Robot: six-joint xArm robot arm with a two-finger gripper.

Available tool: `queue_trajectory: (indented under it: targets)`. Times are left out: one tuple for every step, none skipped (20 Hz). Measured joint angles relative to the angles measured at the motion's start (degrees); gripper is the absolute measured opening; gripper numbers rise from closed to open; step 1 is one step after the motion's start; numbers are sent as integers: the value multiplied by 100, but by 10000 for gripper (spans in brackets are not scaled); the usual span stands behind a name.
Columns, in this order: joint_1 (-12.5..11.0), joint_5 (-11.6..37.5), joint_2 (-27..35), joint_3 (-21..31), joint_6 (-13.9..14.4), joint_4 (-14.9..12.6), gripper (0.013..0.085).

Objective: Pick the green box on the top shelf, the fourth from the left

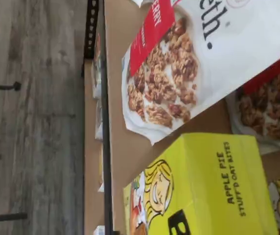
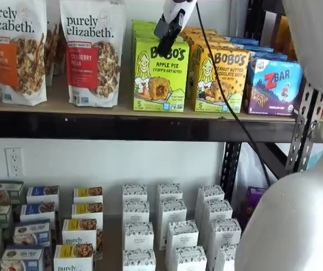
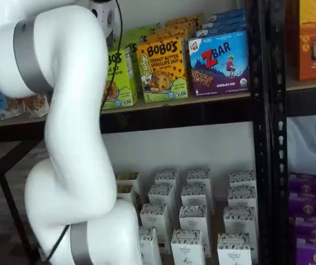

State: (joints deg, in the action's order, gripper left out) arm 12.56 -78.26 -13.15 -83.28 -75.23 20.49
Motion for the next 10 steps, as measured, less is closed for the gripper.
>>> queue_trajectory:
  targets:
    - [-3,-70,35,-41,-3,-7,850]
    - [-5,-143,72,-86,-6,-13,850]
    - [-11,-240,118,-149,-9,-18,850]
    - [-14,-313,155,-193,-13,-28,850]
    - [-14,-338,170,-206,-13,-43,850]
    - [-14,-382,193,-233,-14,-53,850]
    - [-13,-416,211,-254,-15,-65,850]
    - [-10,-410,213,-249,-15,-78,850]
    - [-4,-388,209,-233,-13,-90,850]
    - [3,-363,203,-217,-10,-100,850]
